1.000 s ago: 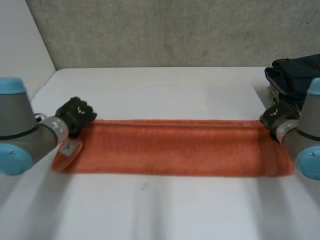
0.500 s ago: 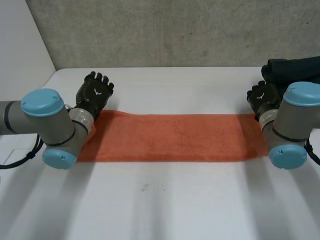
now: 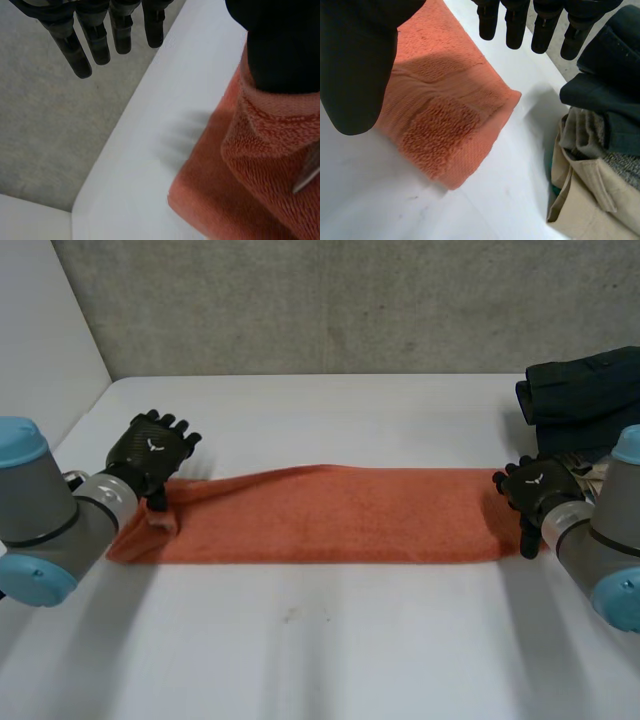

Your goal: Fold the laundry.

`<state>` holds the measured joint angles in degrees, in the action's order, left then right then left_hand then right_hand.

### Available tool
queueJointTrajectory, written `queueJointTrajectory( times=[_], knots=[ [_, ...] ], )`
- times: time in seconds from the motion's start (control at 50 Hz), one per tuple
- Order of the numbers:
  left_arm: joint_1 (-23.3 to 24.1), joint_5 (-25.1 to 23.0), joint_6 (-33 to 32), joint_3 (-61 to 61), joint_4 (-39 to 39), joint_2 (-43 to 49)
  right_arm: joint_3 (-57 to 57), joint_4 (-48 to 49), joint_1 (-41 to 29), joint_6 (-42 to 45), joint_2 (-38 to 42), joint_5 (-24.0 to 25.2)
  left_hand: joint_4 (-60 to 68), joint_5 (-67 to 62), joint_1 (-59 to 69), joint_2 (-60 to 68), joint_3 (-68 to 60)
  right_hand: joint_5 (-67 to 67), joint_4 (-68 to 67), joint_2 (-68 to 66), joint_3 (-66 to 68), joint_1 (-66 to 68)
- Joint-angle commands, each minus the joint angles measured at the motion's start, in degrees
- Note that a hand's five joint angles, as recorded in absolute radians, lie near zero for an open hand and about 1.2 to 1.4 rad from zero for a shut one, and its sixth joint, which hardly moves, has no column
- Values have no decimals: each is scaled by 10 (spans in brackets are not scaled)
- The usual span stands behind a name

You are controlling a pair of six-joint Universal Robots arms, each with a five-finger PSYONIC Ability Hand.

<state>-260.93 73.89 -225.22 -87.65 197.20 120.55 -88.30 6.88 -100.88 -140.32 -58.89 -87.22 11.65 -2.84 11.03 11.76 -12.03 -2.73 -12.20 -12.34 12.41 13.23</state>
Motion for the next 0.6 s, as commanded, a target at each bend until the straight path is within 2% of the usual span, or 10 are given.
queueJointTrajectory(
  times=[0.02, 0.08, 0.1, 0.12, 0.22, 0.38, 0.6],
  knots=[
    [-19, -10, -6, 48, -17, 48, -33, 7, 2, -4, -13, 6, 220, -208, 226, 219, -216, 27, 22, 23, -24, -32],
    [-20, -12, -11, 67, -9, 60, -40, 16, 3, -4, -21, 6, 419, -407, 425, 418, -415, 27, 22, 23, -24, -32],
    [-20, -15, -22, 92, 2, 70, -43, 24, 2, -3, -27, 6, 628, -616, 634, 627, -624, 27, 22, 23, -24, -32],
    [-20, -17, -31, 111, 8, 76, -45, 28, 2, -2, -30, 5, 683, -671, 689, 682, -679, 27, 22, 23, -24, -32],
    [-11, -16, -61, 198, 35, 110, -49, 36, 3, -3, -33, 6, 684, -672, 690, 682, -680, 27, 22, 23, -24, -32],
    [1, -20, -57, 137, 23, 102, -56, 37, 2, -4, -40, 7, 684, -672, 690, 682, -680, 27, 22, 23, -24, -32],
    [-5, -23, -63, -37, 24, -71, -32, 25, 11, -7, -50, 32, 684, -672, 690, 682, -680, 27, 22, 23, -24, -32]
  ],
)
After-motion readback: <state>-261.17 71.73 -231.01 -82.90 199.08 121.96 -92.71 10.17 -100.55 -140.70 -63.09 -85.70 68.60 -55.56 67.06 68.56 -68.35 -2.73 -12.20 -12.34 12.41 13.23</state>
